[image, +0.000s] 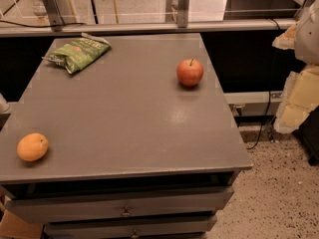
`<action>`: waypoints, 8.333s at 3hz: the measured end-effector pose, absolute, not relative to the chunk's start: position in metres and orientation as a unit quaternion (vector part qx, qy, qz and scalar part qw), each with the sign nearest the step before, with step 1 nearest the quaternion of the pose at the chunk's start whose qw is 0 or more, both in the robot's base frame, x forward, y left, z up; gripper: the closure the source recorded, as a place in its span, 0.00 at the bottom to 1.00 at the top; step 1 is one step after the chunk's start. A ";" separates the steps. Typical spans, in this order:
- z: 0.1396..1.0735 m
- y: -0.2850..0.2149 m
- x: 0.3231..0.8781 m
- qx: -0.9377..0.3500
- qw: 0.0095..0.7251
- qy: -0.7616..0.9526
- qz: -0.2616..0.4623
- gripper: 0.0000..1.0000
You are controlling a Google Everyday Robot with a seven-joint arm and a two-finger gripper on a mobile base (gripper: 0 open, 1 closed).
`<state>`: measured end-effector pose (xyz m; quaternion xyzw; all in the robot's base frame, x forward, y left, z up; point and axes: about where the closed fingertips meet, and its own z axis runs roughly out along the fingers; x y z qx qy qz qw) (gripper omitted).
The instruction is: Move apple near orange
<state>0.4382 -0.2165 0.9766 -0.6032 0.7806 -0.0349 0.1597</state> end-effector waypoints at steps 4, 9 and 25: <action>0.874 -0.196 0.557 -0.538 0.245 0.806 0.023 0.00; 0.874 -0.103 0.644 -0.462 0.347 0.790 0.205 0.00; 0.850 0.213 0.428 -0.657 0.320 0.597 0.329 1.00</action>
Offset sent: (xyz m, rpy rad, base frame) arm 0.0730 0.0260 -0.0958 0.1632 -0.0011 -0.0596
